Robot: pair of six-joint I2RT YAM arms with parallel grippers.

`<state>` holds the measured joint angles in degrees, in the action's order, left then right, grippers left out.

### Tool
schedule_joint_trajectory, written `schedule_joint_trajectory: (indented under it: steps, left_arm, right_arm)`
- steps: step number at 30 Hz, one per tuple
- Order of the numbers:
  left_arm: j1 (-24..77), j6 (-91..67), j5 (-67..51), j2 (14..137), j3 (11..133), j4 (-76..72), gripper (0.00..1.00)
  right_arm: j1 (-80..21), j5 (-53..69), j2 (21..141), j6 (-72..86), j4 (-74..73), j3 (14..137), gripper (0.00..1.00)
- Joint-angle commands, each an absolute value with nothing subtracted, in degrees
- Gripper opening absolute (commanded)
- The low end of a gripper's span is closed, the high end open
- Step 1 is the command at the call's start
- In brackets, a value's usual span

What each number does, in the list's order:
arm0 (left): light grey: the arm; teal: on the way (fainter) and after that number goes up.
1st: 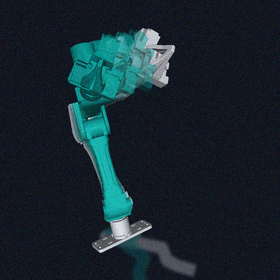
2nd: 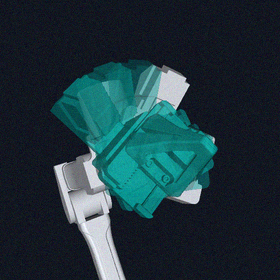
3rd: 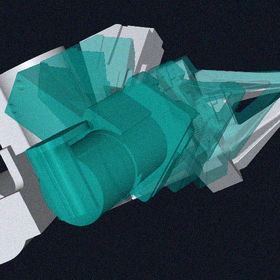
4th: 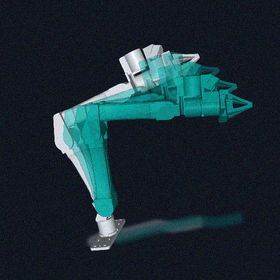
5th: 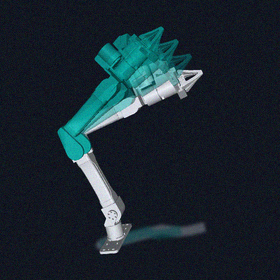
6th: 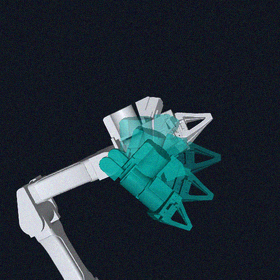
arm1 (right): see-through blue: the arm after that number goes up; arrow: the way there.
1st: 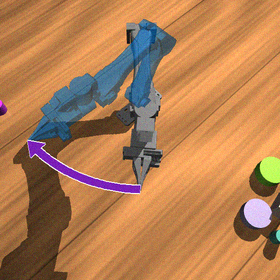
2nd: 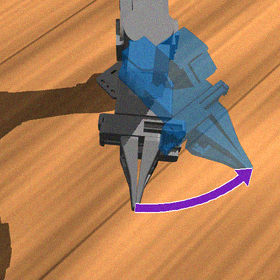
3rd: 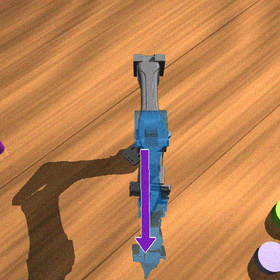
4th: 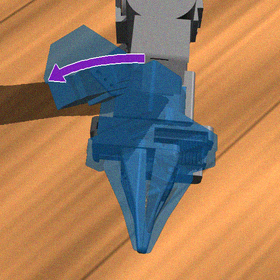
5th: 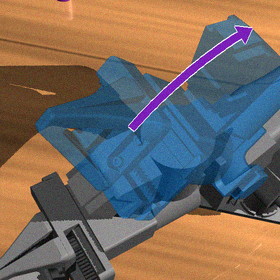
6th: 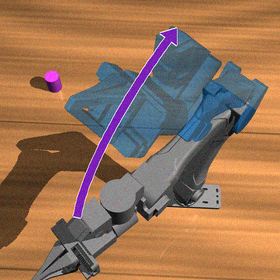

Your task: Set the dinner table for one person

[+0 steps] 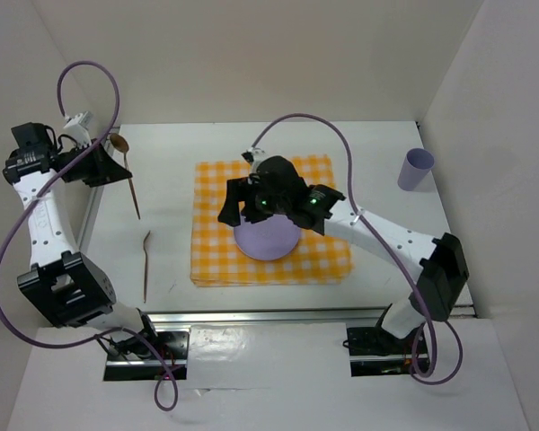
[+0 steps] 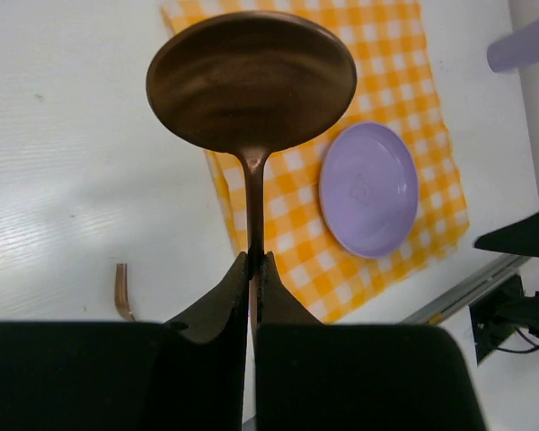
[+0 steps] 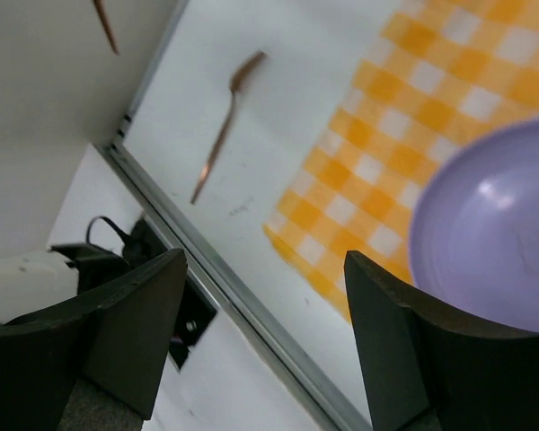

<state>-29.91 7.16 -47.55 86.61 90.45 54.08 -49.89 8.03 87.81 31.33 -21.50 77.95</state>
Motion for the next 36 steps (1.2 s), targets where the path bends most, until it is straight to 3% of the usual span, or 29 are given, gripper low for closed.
schedule_joint_trajectory:
  steps: [1, 5, 12, 29, 36]
  left_arm:
    - [-28.0, 2.5, -51.3, 83.7, 91.8, 54.5, 0.0]
    - [-25.7, 1.1, -50.2, 81.3, 91.1, 54.5, 0.0]
    - [-21.1, -2.4, -48.1, 76.6, 84.7, 50.4, 0.0]
    - [-19.4, -2.4, -44.7, 76.6, 83.1, 49.8, 0.0]
    - [-18.9, -2.4, -45.3, 76.6, 83.1, 50.4, 0.0]
  right_arm:
    - [-52.4, 6.0, 93.8, 29.7, -9.2, 85.0, 0.78]
    - [-54.8, 7.2, 102.9, 28.3, -6.9, 93.8, 0.72]
    - [-57.7, 9.9, 113.5, 27.0, 0.1, 101.6, 0.71]
    - [-58.2, 14.2, 117.7, 29.3, 5.0, 105.7, 0.6]
    - [-58.2, 14.2, 122.9, 30.3, 2.6, 112.6, 0.45]
